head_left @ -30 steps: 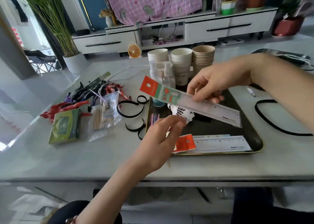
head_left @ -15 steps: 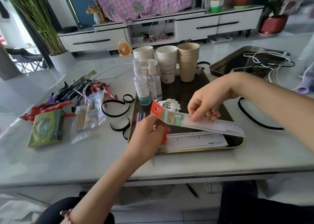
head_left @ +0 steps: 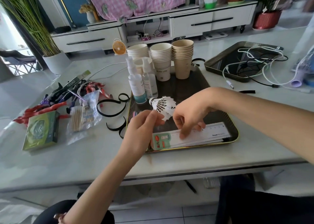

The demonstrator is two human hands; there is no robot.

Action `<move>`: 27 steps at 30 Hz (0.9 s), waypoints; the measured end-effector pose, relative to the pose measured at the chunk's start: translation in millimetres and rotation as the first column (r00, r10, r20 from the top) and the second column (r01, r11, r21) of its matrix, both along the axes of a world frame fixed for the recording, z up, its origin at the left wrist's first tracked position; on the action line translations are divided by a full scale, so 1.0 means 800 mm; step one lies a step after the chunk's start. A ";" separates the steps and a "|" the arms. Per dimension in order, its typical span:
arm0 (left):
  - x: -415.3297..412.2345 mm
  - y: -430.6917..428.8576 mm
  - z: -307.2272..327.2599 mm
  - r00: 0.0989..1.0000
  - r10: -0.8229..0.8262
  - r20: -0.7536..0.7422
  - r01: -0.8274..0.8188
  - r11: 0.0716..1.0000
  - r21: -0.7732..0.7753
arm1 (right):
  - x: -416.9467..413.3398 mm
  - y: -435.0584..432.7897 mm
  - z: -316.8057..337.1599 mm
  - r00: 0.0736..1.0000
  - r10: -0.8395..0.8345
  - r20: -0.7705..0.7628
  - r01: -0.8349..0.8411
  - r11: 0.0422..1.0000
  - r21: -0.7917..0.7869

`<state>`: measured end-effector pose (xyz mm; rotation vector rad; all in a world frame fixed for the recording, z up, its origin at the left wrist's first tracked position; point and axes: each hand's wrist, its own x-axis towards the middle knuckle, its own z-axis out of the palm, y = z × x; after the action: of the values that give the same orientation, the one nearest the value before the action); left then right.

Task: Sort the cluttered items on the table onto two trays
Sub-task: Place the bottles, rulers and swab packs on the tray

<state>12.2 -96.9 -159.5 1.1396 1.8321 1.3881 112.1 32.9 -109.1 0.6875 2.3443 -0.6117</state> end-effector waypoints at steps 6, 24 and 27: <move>-0.002 -0.002 -0.006 0.968 -0.094 -0.235 0.085 0.995 -0.050 | 0.003 -0.003 0.003 0.997 -0.039 0.064 0.039 0.999 0.002; -0.180 -0.016 0.002 0.717 0.526 -0.457 -0.624 0.777 -0.083 | -0.088 -0.045 0.051 0.916 0.036 -0.400 -0.067 0.996 -0.063; -0.202 -0.015 -0.016 0.721 0.458 -0.520 -0.632 0.743 -0.222 | -0.106 -0.040 0.043 0.901 -0.043 -0.432 -0.034 0.985 -0.168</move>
<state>-149.6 -109.2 -172.6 0.7381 2.8107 1.0070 27.3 1.3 -75.1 0.5148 2.6499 -1.0486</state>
